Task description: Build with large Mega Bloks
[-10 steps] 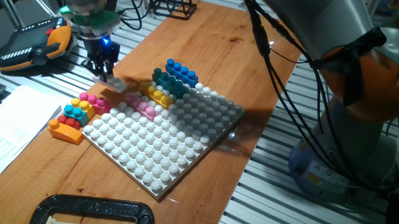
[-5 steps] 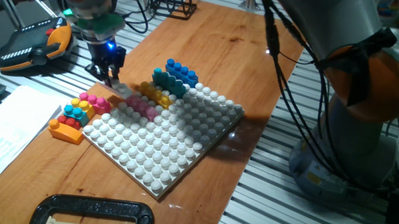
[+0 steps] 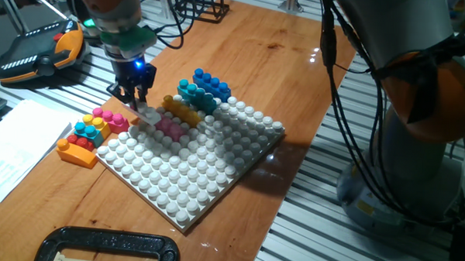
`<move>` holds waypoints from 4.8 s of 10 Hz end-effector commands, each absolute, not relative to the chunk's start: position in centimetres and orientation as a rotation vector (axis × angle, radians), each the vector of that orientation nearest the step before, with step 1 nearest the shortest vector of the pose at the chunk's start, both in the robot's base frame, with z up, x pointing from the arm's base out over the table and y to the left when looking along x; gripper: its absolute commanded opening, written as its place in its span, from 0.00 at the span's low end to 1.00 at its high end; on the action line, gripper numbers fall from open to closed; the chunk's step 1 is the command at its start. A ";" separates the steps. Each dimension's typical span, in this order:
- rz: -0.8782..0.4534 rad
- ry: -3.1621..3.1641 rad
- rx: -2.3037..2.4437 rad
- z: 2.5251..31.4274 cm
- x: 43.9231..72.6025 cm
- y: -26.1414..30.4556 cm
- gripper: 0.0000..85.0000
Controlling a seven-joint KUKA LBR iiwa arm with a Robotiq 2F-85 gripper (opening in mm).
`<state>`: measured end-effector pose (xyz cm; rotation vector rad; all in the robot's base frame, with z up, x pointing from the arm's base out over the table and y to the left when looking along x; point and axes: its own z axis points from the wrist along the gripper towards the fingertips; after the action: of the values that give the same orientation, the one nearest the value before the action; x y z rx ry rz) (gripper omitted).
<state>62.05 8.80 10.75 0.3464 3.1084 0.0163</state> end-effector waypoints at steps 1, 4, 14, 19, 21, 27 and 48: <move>0.013 3.106 0.346 10.8 62.1 8.8 0.00; -0.012 3.114 0.277 10.8 62.1 8.8 0.00; 0.023 3.100 0.338 9.9 57.2 12.3 0.00; 0.045 3.070 0.340 8.8 56.4 13.3 0.00; 0.054 3.061 0.354 8.6 56.5 13.4 0.00; 0.054 3.042 0.333 7.9 56.2 13.8 0.00; 0.025 2.974 0.363 5.6 55.1 14.4 0.00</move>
<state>55.09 14.39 5.62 0.3661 2.9729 0.0232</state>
